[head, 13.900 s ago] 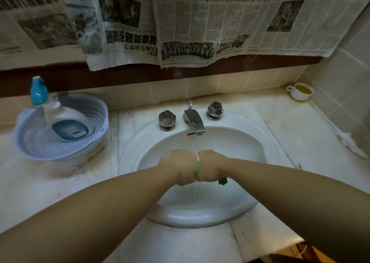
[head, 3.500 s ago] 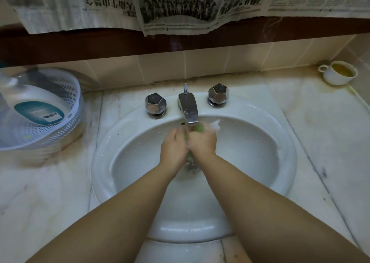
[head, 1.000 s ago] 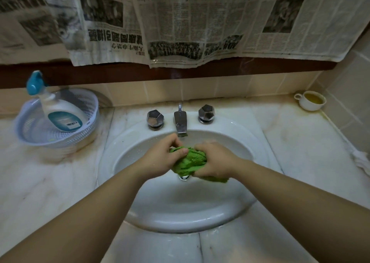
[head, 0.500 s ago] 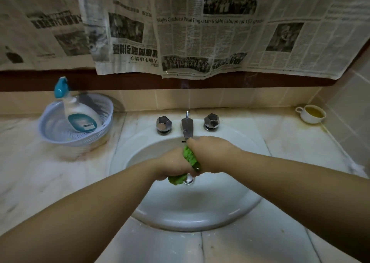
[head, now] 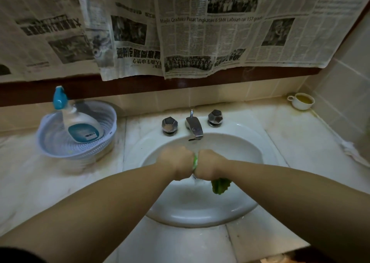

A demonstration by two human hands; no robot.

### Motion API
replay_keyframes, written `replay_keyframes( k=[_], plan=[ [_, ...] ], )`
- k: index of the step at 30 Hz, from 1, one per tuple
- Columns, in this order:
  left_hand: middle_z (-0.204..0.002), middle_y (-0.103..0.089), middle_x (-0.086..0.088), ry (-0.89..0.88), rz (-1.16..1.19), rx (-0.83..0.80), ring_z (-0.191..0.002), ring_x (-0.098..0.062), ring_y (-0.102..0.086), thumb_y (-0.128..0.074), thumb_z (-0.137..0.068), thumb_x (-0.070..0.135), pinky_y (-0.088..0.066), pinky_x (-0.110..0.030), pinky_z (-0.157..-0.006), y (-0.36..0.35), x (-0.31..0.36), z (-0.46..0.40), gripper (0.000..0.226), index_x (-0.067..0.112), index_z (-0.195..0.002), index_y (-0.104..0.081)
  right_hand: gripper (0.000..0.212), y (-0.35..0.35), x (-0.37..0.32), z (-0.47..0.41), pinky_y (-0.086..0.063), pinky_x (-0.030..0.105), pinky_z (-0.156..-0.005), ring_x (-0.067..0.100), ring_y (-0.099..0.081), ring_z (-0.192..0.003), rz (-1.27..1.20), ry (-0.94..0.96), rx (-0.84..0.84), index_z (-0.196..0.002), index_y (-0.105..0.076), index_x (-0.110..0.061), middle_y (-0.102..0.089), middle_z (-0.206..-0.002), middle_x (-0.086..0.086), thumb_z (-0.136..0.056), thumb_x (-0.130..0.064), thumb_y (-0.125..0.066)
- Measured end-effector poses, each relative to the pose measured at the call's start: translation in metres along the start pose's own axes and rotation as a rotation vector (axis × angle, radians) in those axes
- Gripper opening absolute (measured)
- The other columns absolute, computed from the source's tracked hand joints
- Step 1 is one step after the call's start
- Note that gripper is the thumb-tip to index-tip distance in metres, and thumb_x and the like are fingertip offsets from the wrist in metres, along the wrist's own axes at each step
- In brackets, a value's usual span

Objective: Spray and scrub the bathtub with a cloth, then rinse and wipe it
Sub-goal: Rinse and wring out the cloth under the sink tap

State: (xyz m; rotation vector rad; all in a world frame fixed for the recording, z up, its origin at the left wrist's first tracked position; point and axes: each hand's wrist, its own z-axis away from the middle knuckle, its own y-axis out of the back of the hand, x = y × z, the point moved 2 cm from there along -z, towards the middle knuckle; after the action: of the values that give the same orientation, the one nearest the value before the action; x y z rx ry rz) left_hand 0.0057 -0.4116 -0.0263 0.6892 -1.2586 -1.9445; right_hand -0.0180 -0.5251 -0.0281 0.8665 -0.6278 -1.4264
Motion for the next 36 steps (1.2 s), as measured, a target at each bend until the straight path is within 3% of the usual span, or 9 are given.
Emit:
replay_keyframes(
  k=[6,10,17,19,22,25,27,33,36],
  plan=[
    [-0.079,-0.064,0.003,-0.104,-0.121,0.026,-0.072,-0.027,-0.064,-0.058,-0.085,0.019,-0.055,-0.033,-0.061,-0.002,-0.009,0.012,0.011,0.023,-0.089,-0.067,0.011,-0.008,-0.011,0.0,-0.043,0.027,-0.057,0.021,-0.053,-0.063,-0.23,-0.028,-0.122,-0.072,-0.062,-0.015,-0.058,-0.074,0.005,-0.079,-0.011,-0.069],
    [-0.081,-0.061,0.002,-0.008,0.025,0.004,-0.073,-0.022,-0.056,-0.055,-0.089,0.018,-0.037,-0.026,-0.053,0.008,-0.014,0.016,0.011,0.02,-0.09,-0.066,0.012,0.007,-0.007,0.003,-0.045,0.027,-0.056,0.023,-0.056,-0.065,-0.247,-0.001,-0.014,-0.076,-0.062,-0.014,-0.059,-0.073,0.004,-0.081,-0.016,-0.073],
    [-0.083,-0.075,-0.006,0.09,0.65,-0.251,-0.074,-0.023,-0.069,-0.075,-0.064,0.042,-0.058,-0.036,-0.071,-0.006,-0.051,0.018,0.038,0.011,-0.087,-0.071,0.091,-0.022,0.022,0.022,-0.048,0.031,-0.083,0.021,-0.058,-0.116,-0.303,0.182,0.417,-0.158,-0.026,-0.039,-0.051,-0.143,-0.004,-0.083,-0.025,-0.076],
    [-0.083,-0.074,-0.006,0.079,0.79,-0.263,-0.075,-0.024,-0.07,-0.077,-0.056,0.044,-0.06,-0.038,-0.073,-0.009,-0.054,0.019,0.05,0.009,-0.093,-0.073,0.1,-0.031,0.021,0.025,-0.043,0.03,-0.072,0.023,-0.061,-0.103,-0.249,0.233,0.514,-0.161,-0.014,-0.045,-0.047,-0.14,-0.002,-0.084,-0.022,-0.074],
    [-0.093,-0.074,-0.014,0.035,1.057,-0.316,-0.08,-0.025,-0.072,-0.08,-0.077,0.017,-0.063,-0.045,-0.078,-0.011,-0.042,0.021,0.031,0.005,-0.104,-0.07,0.097,-0.034,0.018,0.021,-0.047,0.038,-0.069,0.031,-0.063,-0.094,-0.158,0.179,0.537,-0.162,-0.013,-0.043,-0.054,-0.13,0.004,-0.086,-0.024,-0.071],
    [-0.093,-0.072,-0.013,0.024,1.128,-0.313,-0.071,-0.024,-0.073,-0.085,-0.08,0.008,-0.061,-0.037,-0.065,-0.013,-0.03,0.025,0.04,0.008,-0.112,-0.062,0.045,-0.014,0.016,0.02,-0.052,0.04,-0.073,0.033,-0.064,-0.101,-0.106,0.08,0.403,-0.132,-0.056,-0.029,-0.067,-0.11,0.005,-0.088,-0.023,-0.065],
    [-0.091,-0.071,-0.004,0.033,0.808,-0.173,-0.07,-0.02,-0.071,-0.094,-0.07,0.026,-0.057,-0.032,-0.063,-0.014,-0.025,0.021,0.05,0.017,-0.107,-0.062,0.008,-0.004,0.013,0.02,-0.044,0.035,-0.059,0.031,-0.062,-0.082,-0.014,0.064,0.3,-0.09,-0.056,-0.022,-0.059,-0.084,0.004,-0.086,-0.02,-0.062],
    [-0.077,-0.067,-0.003,0.122,0.571,0.051,-0.056,-0.022,-0.065,-0.063,-0.078,0.018,-0.043,-0.023,-0.038,-0.008,-0.018,0.024,0.008,0.024,-0.081,-0.059,0.013,-0.005,0.008,0.014,-0.037,0.027,-0.048,0.027,-0.055,-0.062,-0.15,0.007,0.177,-0.071,-0.053,-0.015,-0.061,-0.072,0.01,-0.082,-0.013,-0.059],
    [-0.077,-0.065,0.003,0.149,0.445,0.111,-0.065,-0.02,-0.066,-0.055,-0.076,0.02,-0.047,-0.026,-0.047,-0.007,-0.021,0.029,0.007,0.025,-0.081,-0.056,0.013,-0.012,0.004,0.011,-0.043,0.028,-0.04,0.029,-0.057,-0.05,-0.273,-0.009,0.2,-0.07,-0.055,-0.013,-0.059,-0.065,0.01,-0.08,-0.005,-0.053]
  ],
)
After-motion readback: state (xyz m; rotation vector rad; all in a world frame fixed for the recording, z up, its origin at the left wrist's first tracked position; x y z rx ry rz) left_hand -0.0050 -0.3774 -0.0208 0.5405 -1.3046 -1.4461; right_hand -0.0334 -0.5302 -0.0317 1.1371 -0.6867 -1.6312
